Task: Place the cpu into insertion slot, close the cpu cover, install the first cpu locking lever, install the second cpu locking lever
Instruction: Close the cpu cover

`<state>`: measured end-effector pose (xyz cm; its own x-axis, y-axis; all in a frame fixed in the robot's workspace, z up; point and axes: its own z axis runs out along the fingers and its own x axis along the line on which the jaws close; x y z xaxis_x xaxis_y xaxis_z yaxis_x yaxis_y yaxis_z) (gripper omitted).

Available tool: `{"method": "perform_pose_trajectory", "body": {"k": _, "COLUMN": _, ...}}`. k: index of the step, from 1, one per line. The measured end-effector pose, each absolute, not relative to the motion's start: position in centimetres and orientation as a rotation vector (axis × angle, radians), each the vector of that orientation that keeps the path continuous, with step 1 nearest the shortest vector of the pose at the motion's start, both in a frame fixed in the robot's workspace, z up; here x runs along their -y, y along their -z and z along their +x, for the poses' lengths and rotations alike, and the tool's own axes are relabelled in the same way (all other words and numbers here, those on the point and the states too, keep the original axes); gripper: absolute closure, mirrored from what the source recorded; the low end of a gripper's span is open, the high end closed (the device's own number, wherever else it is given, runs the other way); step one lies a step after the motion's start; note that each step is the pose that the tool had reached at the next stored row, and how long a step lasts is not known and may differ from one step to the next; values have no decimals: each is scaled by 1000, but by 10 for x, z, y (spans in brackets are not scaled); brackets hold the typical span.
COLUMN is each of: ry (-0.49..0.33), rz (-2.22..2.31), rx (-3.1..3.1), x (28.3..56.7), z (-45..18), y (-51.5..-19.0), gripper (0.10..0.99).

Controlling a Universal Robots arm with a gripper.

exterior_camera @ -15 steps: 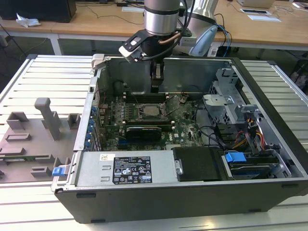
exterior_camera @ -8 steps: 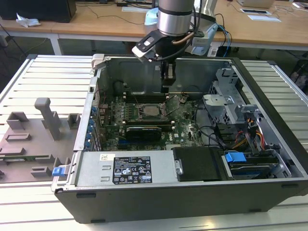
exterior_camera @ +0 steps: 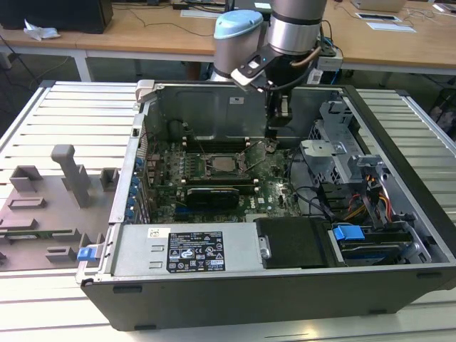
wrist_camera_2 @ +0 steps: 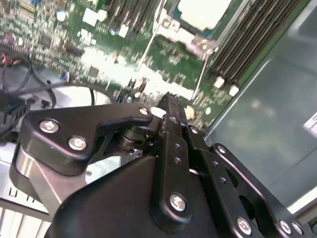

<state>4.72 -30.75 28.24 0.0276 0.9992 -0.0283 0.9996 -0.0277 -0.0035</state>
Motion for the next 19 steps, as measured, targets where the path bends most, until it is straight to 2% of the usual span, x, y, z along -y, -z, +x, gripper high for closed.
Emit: {"method": "perform_pose_trajectory", "body": {"k": 19, "ry": 46, "rz": 2244, "rx": -2182, "x": 307, "z": 54, "y": -244, "gripper": 980}}
